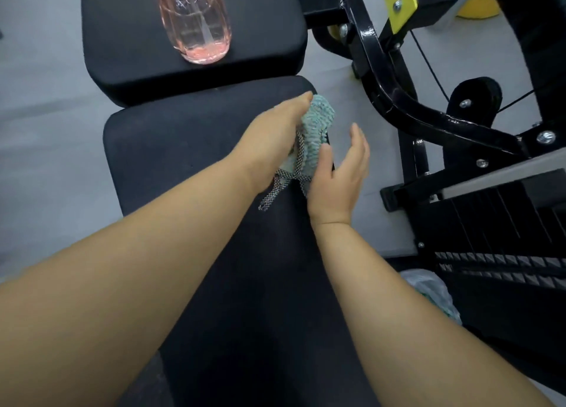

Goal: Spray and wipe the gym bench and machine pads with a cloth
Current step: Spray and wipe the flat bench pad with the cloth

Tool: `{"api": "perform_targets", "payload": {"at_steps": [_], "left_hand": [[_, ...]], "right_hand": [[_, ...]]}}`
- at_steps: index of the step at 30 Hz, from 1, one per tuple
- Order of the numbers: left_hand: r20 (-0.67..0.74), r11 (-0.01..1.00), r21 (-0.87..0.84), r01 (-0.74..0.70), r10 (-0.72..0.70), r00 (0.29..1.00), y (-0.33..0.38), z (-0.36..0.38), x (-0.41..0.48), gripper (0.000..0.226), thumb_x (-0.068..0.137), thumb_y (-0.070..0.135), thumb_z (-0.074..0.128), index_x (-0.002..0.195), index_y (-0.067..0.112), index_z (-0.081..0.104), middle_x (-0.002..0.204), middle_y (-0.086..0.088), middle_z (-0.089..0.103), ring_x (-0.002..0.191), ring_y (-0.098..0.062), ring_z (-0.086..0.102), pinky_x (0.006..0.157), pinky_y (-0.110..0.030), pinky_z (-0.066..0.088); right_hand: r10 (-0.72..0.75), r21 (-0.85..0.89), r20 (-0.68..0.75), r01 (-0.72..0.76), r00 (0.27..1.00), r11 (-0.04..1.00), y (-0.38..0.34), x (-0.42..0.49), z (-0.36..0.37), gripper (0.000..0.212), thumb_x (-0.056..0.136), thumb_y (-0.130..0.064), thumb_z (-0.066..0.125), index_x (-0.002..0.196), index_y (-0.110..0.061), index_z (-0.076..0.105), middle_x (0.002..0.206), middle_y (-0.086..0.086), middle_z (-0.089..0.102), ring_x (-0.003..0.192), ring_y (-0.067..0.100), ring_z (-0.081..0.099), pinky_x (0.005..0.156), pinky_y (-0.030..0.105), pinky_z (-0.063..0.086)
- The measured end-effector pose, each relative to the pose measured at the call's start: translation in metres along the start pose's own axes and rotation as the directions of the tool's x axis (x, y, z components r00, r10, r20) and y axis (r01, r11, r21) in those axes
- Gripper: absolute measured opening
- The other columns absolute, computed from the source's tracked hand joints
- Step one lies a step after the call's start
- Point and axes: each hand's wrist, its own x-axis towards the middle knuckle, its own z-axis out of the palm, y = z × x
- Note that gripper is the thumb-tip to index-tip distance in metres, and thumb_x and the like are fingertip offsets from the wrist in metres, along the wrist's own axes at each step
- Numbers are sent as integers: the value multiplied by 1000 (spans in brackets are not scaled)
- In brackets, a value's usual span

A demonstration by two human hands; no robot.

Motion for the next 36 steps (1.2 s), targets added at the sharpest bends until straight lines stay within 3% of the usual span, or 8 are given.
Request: {"api": "perform_targets", "payload": {"at_steps": [3, 7, 12, 17, 19, 21, 24, 36], "left_hand": [[-237, 933, 332, -141, 227, 945, 5, -25, -4, 31, 91, 15, 45, 112, 27, 66, 115, 12, 64, 100, 3, 57, 94, -16, 42], [-283, 566, 810, 155, 146, 948, -18, -51, -6, 52, 90, 28, 46, 141, 29, 37, 152, -2, 27, 139, -28, 22, 112, -41, 25], [-202, 312, 927, 208, -51, 978, -25, -35, 5, 113, 68, 62, 68, 147, 39, -9, 155, 1, -22, 142, -32, -20, 103, -72, 12], [-181, 88, 979, 187, -64, 981, -41, -32, 10, 144, 51, 63, 80, 142, 34, -27, 149, -7, -35, 138, -42, -25, 97, -77, 18], [-194, 50, 979, 196, -54, 980, -42, -30, 15, 145, 50, 64, 80, 142, 32, -27, 150, -9, -33, 138, -45, -22, 95, -77, 21], [-203, 25, 979, 204, -55, 978, -41, -28, 17, 146, 50, 64, 80, 143, 31, -27, 150, -11, -32, 138, -46, -19, 95, -76, 24], [-218, -5, 976, 218, -60, 974, -40, -24, 21, 146, 50, 62, 81, 143, 28, -26, 150, -14, -30, 138, -49, -17, 95, -75, 26], [-224, -28, 974, 223, -47, 974, -41, -22, 20, 144, 52, 63, 80, 143, 27, -26, 150, -16, -30, 138, -49, -16, 97, -73, 26]], "right_hand": [[-2, -220, 106, 25, 994, 975, -33, 8, 14, 71, 89, -45, 49, 147, -11, 26, 155, 13, 15, 143, 28, 12, 115, 37, 9], [11, -503, 399, 208, 917, 839, -33, 10, 39, 78, 91, -50, 50, 151, -19, 10, 158, 10, -9, 144, 28, -9, 117, 41, 3], [-120, -457, 522, 396, 845, 796, 4, 16, 9, 68, 90, -3, 49, 149, -20, 20, 159, -2, 0, 145, 22, -3, 115, 31, 16], [-139, -287, 448, 289, 883, 913, 13, 32, -1, 66, 89, 7, 38, 149, -18, 23, 154, -1, 24, 142, 18, 18, 110, 25, 19], [9, -248, 398, 98, 917, 964, -1, 63, 19, 46, 95, -9, 37, 139, -18, 41, 136, 3, 46, 126, 19, 42, 103, 29, 34], [156, -244, 377, -64, 913, 968, -15, 92, 36, 26, 96, -31, 40, 102, -14, 58, 104, 6, 59, 103, 24, 55, 92, 37, 44], [267, -178, 423, -210, 866, 961, -20, 117, 43, 55, 93, -57, 36, 73, -10, 56, 79, -1, 58, 84, 21, 57, 82, 35, 46], [429, -235, 409, -362, 805, 902, 45, 13, -39, 45, 98, -44, 35, 62, -18, 42, 66, 4, 51, 68, 21, 49, 70, 39, 42]]}}
